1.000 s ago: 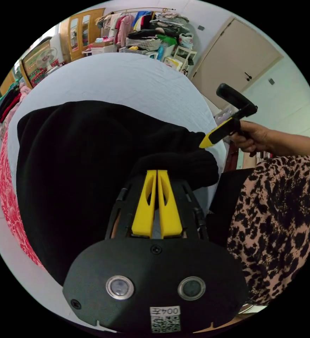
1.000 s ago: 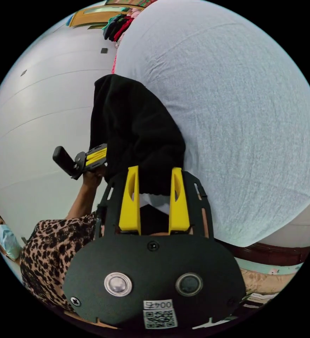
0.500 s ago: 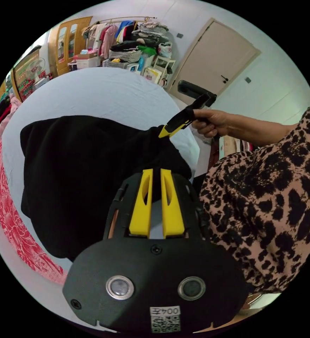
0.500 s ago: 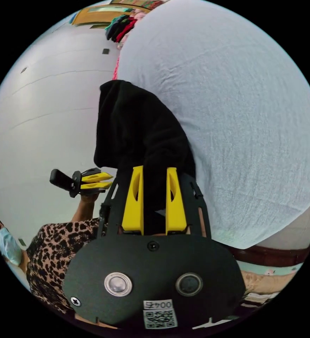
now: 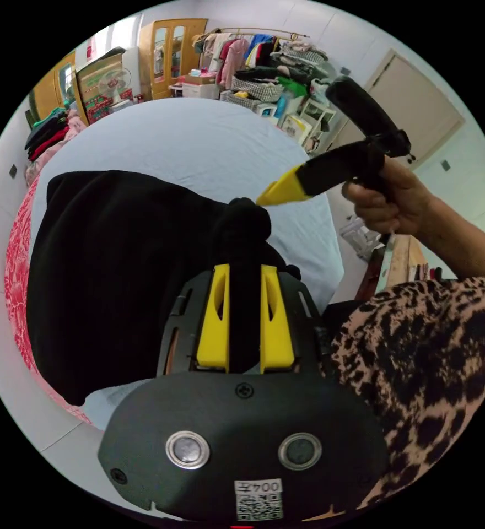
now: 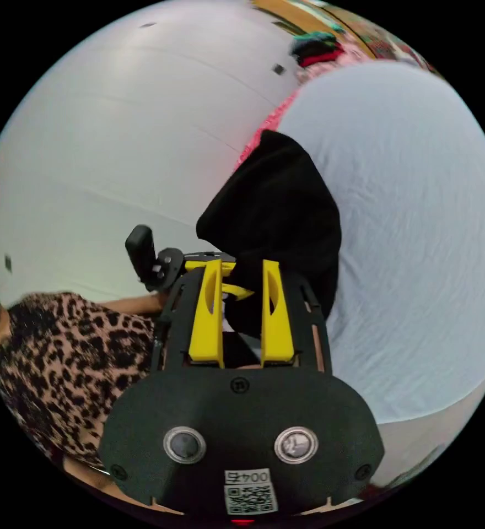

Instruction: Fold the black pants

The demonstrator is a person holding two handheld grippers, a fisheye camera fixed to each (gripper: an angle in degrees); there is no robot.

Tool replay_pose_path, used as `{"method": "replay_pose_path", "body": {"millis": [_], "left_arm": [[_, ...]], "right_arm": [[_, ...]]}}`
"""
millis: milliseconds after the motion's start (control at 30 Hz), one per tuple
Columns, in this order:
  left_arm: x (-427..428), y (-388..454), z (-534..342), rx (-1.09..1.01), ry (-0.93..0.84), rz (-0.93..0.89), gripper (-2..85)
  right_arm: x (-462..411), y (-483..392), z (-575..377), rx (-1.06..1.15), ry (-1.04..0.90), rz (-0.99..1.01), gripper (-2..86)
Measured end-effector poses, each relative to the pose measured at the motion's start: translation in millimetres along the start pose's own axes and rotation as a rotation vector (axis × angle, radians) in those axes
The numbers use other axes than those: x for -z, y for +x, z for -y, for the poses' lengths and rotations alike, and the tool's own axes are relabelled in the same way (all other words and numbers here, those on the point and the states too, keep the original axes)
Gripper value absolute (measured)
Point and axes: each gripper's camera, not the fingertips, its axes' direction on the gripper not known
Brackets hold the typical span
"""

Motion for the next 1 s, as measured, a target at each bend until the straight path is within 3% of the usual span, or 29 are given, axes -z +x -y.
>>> {"method": "replay_pose_path", "body": {"millis": [100,333,400,533,633,800,867,1000], "left_arm": [[12.5,6.1,-18.8,-0.036,0.011,-0.023,7.8],[38.9,24.1,-46.3,-0.037,0.030,0.005,7.4],[47.7,33.0,-55.7,-0.056,0.036,0.011,7.3],[60.8,42.3,-72.3,-0.028,0.045,0.051,7.4],[87.1,47.7,-94.7,0.071,0.114,0.130,8.0],[174.5,84.3,-151.1,0.210,0.413,0.269,11.2],[184.6,98.3,-167.6,0.235,0.476,0.310,12.0],[178.0,116.8,-173.5,0.229,0.498,0.288,13.5]], "right_arm": [[6.6,-36.8,-17.9,0.251,-0.050,-0.204,16.6],[-72.5,-107.6,-44.0,0.738,-0.471,-0.439,20.3],[-96.7,-122.2,-51.8,0.830,-0.557,-0.475,18.7],[-145.1,-146.3,-61.8,0.923,-0.682,-0.512,5.1],[-130.6,-171.1,-34.5,0.799,-0.537,-0.383,4.4],[-46.9,-236.5,20.7,0.678,-0.179,-0.204,4.0],[5.2,-273.6,41.0,0.618,0.016,-0.096,3.8],[66.3,-326.2,52.4,0.574,0.227,0.071,3.7]]}}
